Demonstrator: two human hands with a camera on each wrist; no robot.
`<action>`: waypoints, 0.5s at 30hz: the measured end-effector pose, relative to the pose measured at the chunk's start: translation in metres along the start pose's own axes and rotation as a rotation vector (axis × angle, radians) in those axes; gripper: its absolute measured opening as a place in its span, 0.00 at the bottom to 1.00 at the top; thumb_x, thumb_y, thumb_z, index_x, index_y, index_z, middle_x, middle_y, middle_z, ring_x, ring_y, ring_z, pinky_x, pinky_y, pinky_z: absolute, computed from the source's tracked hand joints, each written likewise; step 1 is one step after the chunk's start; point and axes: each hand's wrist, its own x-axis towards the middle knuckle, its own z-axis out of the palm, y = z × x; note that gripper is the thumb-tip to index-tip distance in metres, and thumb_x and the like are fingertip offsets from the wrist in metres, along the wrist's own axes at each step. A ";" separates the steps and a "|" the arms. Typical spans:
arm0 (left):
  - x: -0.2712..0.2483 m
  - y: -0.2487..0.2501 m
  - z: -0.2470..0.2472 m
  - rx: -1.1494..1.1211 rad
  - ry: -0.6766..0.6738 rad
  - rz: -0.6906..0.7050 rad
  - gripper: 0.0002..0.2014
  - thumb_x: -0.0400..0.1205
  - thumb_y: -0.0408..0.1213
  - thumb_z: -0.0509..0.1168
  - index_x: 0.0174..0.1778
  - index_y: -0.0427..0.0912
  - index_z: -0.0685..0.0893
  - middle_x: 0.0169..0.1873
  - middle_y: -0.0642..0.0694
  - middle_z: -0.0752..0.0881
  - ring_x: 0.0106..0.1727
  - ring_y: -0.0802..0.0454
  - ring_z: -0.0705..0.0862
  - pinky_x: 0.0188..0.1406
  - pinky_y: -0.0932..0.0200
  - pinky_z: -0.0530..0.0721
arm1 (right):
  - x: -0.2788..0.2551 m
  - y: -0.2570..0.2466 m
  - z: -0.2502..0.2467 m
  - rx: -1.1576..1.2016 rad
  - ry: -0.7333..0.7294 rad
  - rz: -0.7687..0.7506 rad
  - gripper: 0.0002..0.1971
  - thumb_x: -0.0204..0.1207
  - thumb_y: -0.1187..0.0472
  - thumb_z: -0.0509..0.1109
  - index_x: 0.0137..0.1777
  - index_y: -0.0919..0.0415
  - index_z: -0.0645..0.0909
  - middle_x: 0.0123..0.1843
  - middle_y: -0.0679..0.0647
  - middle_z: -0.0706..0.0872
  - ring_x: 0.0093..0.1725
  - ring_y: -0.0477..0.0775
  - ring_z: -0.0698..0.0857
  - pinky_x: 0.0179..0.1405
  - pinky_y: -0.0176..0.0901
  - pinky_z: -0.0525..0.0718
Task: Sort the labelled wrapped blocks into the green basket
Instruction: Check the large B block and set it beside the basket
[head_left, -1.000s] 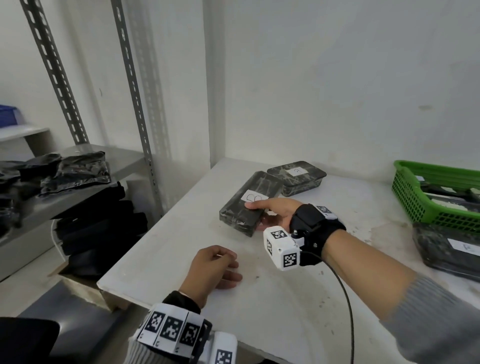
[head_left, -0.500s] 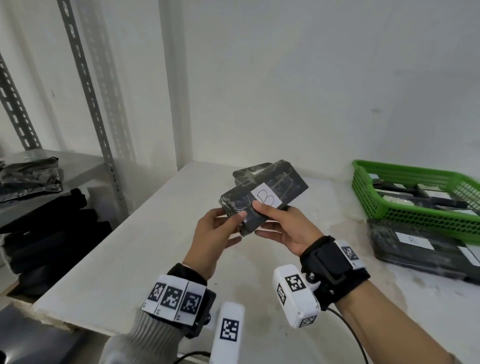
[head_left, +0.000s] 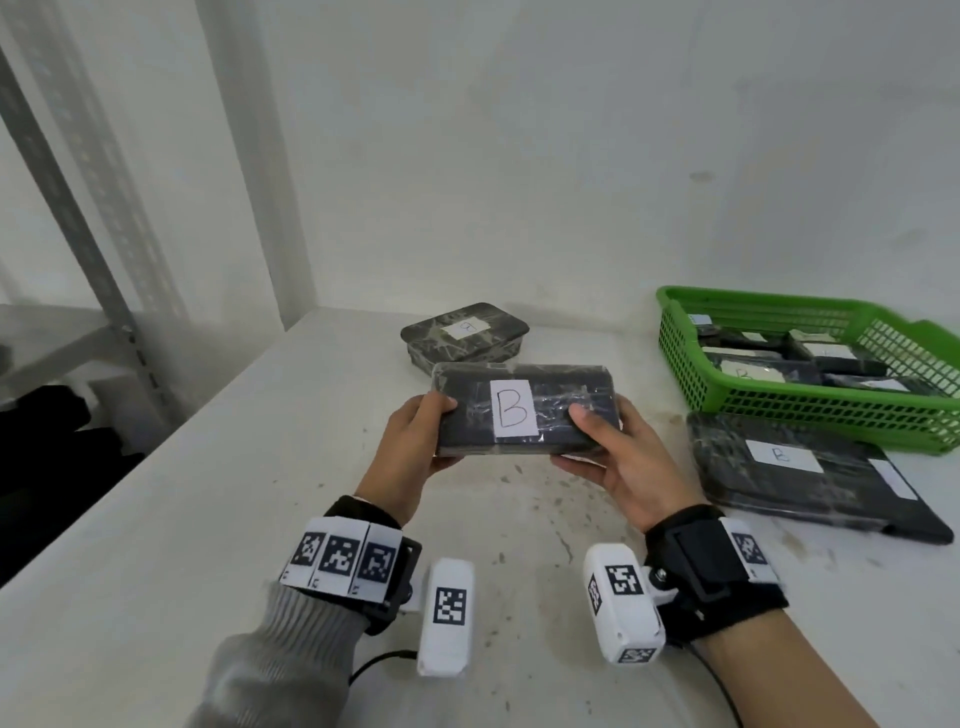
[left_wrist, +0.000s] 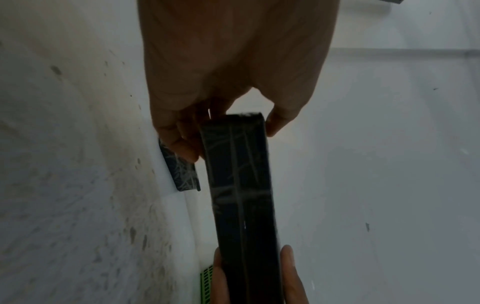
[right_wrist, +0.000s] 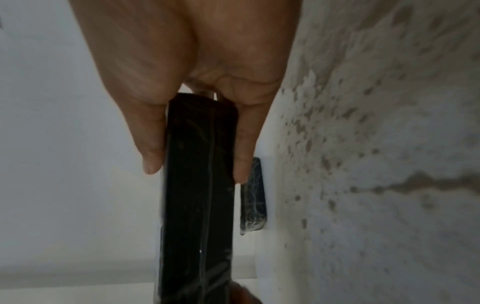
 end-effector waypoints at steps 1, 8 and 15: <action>0.004 -0.001 0.002 -0.014 -0.008 -0.017 0.12 0.86 0.42 0.59 0.57 0.38 0.80 0.55 0.40 0.86 0.51 0.49 0.85 0.43 0.55 0.85 | 0.001 0.003 -0.002 0.003 -0.004 0.006 0.27 0.63 0.58 0.78 0.64 0.60 0.78 0.54 0.59 0.91 0.46 0.56 0.92 0.41 0.47 0.91; 0.013 -0.011 0.018 -0.067 -0.074 -0.015 0.17 0.87 0.47 0.60 0.64 0.39 0.82 0.55 0.41 0.91 0.56 0.45 0.90 0.47 0.48 0.91 | 0.007 0.010 -0.013 -0.082 0.042 0.031 0.20 0.72 0.54 0.73 0.63 0.62 0.81 0.58 0.61 0.90 0.52 0.54 0.90 0.49 0.49 0.90; 0.015 -0.024 0.012 -0.148 -0.132 -0.073 0.17 0.87 0.47 0.59 0.68 0.43 0.81 0.56 0.44 0.91 0.58 0.46 0.89 0.45 0.47 0.91 | 0.006 0.009 -0.010 -0.225 0.096 0.038 0.27 0.81 0.38 0.59 0.68 0.59 0.79 0.59 0.57 0.91 0.58 0.56 0.89 0.47 0.49 0.88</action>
